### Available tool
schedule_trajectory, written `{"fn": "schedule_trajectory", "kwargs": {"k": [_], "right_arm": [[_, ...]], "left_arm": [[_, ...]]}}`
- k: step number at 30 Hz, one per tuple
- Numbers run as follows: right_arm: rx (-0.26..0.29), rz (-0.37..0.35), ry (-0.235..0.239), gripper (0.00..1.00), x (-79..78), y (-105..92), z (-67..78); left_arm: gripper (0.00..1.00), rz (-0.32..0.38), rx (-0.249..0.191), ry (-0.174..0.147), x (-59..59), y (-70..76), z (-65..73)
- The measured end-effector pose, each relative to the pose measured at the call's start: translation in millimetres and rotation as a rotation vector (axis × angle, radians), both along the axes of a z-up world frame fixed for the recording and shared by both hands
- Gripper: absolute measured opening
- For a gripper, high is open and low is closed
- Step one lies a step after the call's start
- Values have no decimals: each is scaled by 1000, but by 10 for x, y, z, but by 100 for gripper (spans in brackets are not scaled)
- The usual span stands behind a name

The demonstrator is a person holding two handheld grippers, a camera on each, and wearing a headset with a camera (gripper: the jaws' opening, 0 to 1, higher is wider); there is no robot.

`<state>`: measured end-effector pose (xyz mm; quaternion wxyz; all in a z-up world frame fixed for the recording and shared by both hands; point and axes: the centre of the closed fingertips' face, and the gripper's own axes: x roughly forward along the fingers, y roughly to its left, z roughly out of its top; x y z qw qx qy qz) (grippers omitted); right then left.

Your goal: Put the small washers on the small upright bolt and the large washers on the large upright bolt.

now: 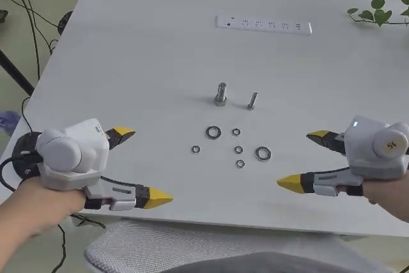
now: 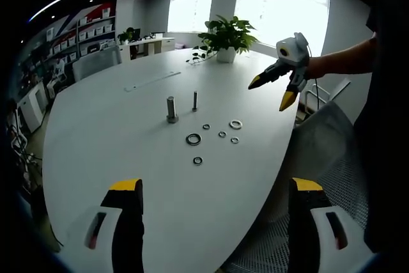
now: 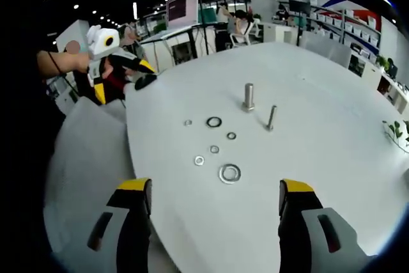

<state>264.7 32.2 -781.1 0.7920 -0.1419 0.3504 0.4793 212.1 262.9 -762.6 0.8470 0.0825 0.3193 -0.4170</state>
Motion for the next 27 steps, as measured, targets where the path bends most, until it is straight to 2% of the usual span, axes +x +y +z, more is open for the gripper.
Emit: {"fn": "schedule_trajectory", "kwargs": {"k": [6,13,27], "right_arm": [[-8,23,-8,82,78,102,21],[-18,43,-3,81,98,190,5],[-66,115,11,72,215,417,-4]], "left_arm": [[95,-11,-2,8,-18,-37,-13],[95,-8,-1,11,-19,-30,-22],[95,-10,12,15,-15,8,-61]]}}
